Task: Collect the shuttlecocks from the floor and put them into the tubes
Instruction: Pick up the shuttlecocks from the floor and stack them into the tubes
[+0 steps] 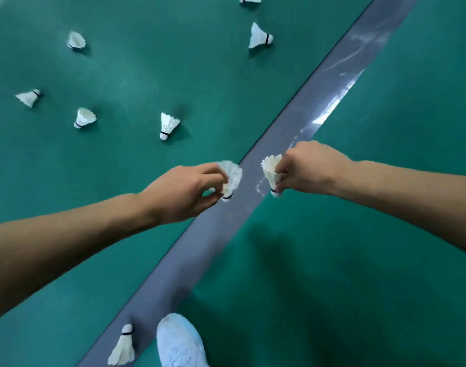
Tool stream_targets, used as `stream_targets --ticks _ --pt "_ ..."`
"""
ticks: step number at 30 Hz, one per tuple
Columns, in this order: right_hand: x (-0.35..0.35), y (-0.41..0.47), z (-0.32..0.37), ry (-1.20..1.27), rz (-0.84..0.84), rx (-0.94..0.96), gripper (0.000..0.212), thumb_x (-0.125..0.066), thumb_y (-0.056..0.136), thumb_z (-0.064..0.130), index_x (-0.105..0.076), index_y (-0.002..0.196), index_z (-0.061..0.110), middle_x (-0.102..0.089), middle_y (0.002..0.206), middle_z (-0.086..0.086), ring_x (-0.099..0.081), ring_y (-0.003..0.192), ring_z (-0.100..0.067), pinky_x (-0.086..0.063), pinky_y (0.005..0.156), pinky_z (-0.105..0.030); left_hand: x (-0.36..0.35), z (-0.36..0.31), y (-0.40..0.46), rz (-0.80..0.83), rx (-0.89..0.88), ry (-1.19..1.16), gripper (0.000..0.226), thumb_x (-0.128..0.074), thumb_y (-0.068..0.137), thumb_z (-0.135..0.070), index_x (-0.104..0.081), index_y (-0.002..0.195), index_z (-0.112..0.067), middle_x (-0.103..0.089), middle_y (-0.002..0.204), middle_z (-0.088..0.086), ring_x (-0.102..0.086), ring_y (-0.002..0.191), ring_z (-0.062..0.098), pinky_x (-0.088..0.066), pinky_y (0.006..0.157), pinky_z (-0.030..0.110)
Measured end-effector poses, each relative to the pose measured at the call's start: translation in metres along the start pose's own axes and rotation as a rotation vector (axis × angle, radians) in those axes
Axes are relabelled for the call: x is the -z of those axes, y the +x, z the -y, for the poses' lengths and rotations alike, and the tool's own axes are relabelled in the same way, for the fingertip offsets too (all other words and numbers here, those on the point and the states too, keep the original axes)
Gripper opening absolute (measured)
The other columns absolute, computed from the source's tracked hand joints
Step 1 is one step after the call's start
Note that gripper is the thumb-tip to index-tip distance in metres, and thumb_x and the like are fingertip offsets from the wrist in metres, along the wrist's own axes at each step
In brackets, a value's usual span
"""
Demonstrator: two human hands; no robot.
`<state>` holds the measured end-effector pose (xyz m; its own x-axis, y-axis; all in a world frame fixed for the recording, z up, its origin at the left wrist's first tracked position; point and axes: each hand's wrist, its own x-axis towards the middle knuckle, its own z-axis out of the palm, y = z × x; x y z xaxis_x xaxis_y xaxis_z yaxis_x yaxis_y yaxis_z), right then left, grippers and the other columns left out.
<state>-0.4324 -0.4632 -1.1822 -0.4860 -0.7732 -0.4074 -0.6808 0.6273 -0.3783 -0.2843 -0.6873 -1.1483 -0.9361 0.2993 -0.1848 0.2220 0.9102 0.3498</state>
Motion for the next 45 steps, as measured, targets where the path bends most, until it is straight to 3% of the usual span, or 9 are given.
stream_targets --ticks 3,7,14,19,26,30,34,40,45 --pt "0.114 -0.052 0.029 0.015 0.016 -0.071 0.017 -0.077 0.08 0.043 -0.078 0.091 0.03 -0.069 0.082 -0.003 -0.063 0.08 -0.031 -0.048 0.063 -0.033 0.118 -0.052 0.015 -0.05 0.089 -0.164 0.006 -0.065 0.096 -0.01 -0.065 0.101 -0.007 -0.069 0.101 -0.01 -0.056 0.068 -0.009 -0.05 0.068 0.019" --pt "0.307 -0.14 0.086 0.133 -0.107 -0.105 0.025 -0.079 0.082 0.042 -0.073 0.085 0.018 -0.067 0.07 -0.002 -0.064 0.062 -0.015 -0.056 0.066 -0.032 0.315 -0.136 0.009 -0.138 0.142 -0.206 0.012 -0.061 0.097 -0.013 -0.05 0.094 -0.017 -0.068 0.074 -0.01 -0.07 0.063 0.01 -0.052 0.061 0.03" --pt "0.604 -0.306 0.182 0.397 -0.187 -0.068 0.013 -0.065 0.099 0.019 -0.07 0.091 0.011 -0.073 0.094 -0.011 -0.073 0.054 -0.025 -0.06 0.05 -0.043 0.614 -0.272 -0.034 -0.362 0.265 -0.052 0.014 -0.065 0.096 -0.019 -0.063 0.108 -0.013 -0.079 0.095 0.004 -0.075 0.086 0.021 -0.058 0.072 0.034" --pt "0.724 -0.421 0.23 0.391 -0.489 -0.093 0.015 -0.066 0.1 0.024 -0.071 0.088 0.017 -0.07 0.086 -0.006 -0.071 0.053 -0.02 -0.041 0.041 -0.017 0.747 -0.35 -0.051 -0.404 0.219 0.147 0.008 -0.067 0.091 -0.026 -0.07 0.091 -0.019 -0.075 0.08 0.006 -0.07 0.077 0.033 -0.053 0.062 0.038" --pt "0.769 -0.525 0.262 0.441 -0.784 -0.229 0.022 -0.065 0.099 0.037 -0.069 0.09 0.017 -0.072 0.084 -0.003 -0.071 0.059 -0.017 -0.057 0.065 -0.039 0.835 -0.426 -0.035 -0.471 0.035 0.162 0.023 -0.064 0.095 -0.032 -0.069 0.083 -0.013 -0.066 0.069 0.01 -0.058 0.07 0.035 -0.047 0.061 0.036" --pt "0.756 -0.582 0.264 0.626 -1.042 -0.391 0.02 -0.071 0.095 0.033 -0.071 0.088 0.014 -0.073 0.085 -0.005 -0.072 0.066 -0.028 -0.059 0.064 -0.049 0.858 -0.471 -0.016 -0.491 -0.127 0.022 0.02 -0.071 0.092 -0.028 -0.073 0.08 -0.013 -0.058 0.063 0.013 -0.042 0.063 0.033 -0.048 0.06 0.035" --pt "0.726 -0.64 0.282 0.832 -1.374 -0.55 0.012 -0.075 0.093 0.023 -0.075 0.081 0.024 -0.074 0.086 0.018 -0.073 0.057 -0.015 -0.057 0.06 -0.047 0.867 -0.526 0.004 -0.428 -0.325 -0.022 0.039 -0.072 0.091 -0.027 -0.054 0.065 -0.004 -0.037 0.055 0.011 -0.022 0.062 0.019 -0.033 0.052 0.032" --pt "0.674 -0.72 0.337 0.862 -1.749 -0.835 0.014 -0.076 0.092 0.02 -0.074 0.087 0.008 -0.073 0.076 -0.004 -0.064 0.066 -0.021 -0.055 0.06 -0.055 0.848 -0.635 0.002 -0.314 -0.718 -0.05 0.025 -0.071 0.093 -0.036 -0.075 0.085 -0.013 -0.074 0.078 0.005 -0.064 0.071 0.025 -0.038 0.062 0.025" --pt "0.599 -0.805 0.399 0.834 -1.965 -1.073 0.016 -0.075 0.093 0.02 -0.071 0.084 0.008 -0.071 0.077 -0.005 -0.053 0.068 -0.018 -0.047 0.053 -0.044 0.801 -0.742 -0.044 -0.146 -1.017 -0.118 0.019 -0.071 0.093 -0.038 -0.079 0.094 -0.02 -0.077 0.087 -0.004 -0.058 0.056 0.012 -0.039 0.057 0.013"
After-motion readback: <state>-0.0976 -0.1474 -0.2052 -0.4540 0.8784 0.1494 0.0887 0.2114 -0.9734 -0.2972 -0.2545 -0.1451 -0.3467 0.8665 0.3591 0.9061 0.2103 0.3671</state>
